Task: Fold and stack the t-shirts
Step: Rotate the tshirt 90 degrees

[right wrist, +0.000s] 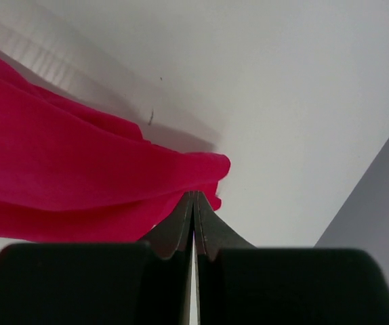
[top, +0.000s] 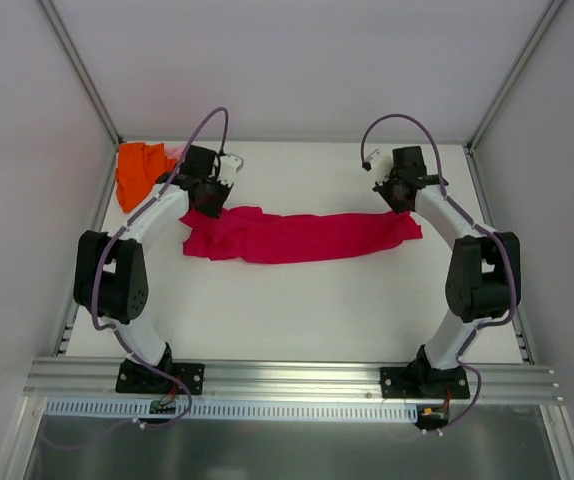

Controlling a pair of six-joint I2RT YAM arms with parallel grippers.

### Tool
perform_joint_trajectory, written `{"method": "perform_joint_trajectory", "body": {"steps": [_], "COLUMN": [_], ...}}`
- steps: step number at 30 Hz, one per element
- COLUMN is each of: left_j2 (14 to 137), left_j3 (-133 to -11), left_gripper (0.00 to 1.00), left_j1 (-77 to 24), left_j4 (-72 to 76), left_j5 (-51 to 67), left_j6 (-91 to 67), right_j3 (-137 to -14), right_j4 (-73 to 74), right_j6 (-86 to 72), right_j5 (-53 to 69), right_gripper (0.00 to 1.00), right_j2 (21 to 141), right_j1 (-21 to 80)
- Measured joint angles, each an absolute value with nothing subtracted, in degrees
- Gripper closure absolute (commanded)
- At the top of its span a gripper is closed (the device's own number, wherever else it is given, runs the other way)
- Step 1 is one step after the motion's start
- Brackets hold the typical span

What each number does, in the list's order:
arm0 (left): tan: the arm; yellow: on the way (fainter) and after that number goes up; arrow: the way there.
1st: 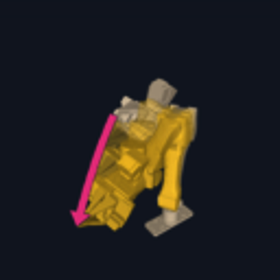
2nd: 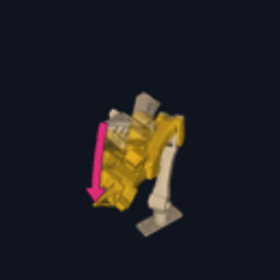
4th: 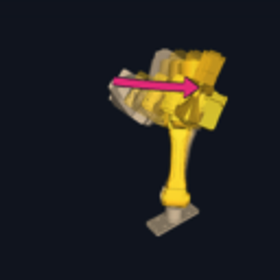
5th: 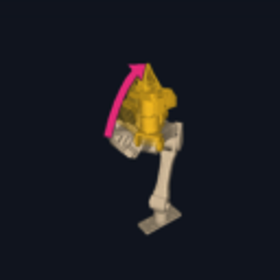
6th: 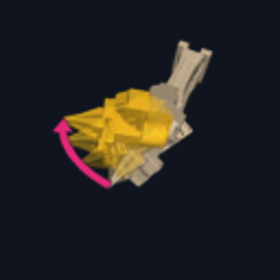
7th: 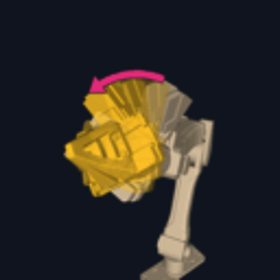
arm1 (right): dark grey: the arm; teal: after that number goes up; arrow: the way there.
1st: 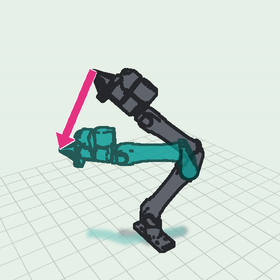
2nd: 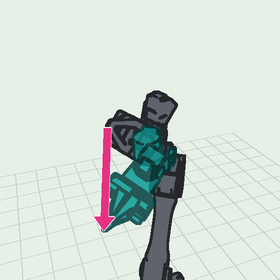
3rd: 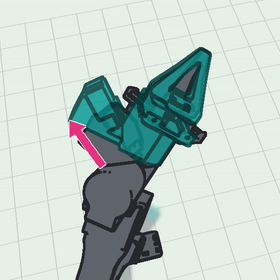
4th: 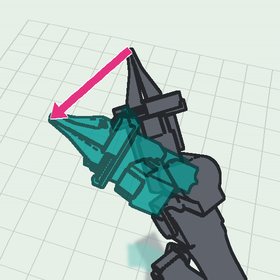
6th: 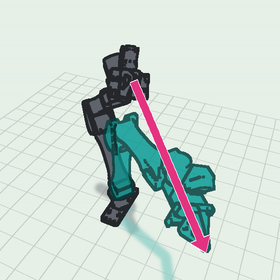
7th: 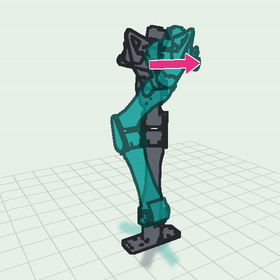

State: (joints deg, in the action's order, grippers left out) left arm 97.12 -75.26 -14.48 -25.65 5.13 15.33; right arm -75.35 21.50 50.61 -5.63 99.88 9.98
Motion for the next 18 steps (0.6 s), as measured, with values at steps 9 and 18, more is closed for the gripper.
{"method": "perform_joint_trajectory", "body": {"steps": [9,18], "left_j2": [106.6,111.6], "left_j3": [-80.9,-82.7], "left_gripper": [1.00,1.00], "left_j1": [-18.4,-18.7], "left_j4": [-30.9,-34.0], "left_j5": [5.5,4.9], "left_j6": [15.4,15.6], "right_j3": [-86.5,-88.7], "right_j4": [27.7,35.9], "right_j6": [48.4,48.6], "right_j5": [-2.7,0.7], "right_gripper": [0.99,0.99], "right_j2": [111.1,116.1], "right_j1": [12.0,12.0]}}
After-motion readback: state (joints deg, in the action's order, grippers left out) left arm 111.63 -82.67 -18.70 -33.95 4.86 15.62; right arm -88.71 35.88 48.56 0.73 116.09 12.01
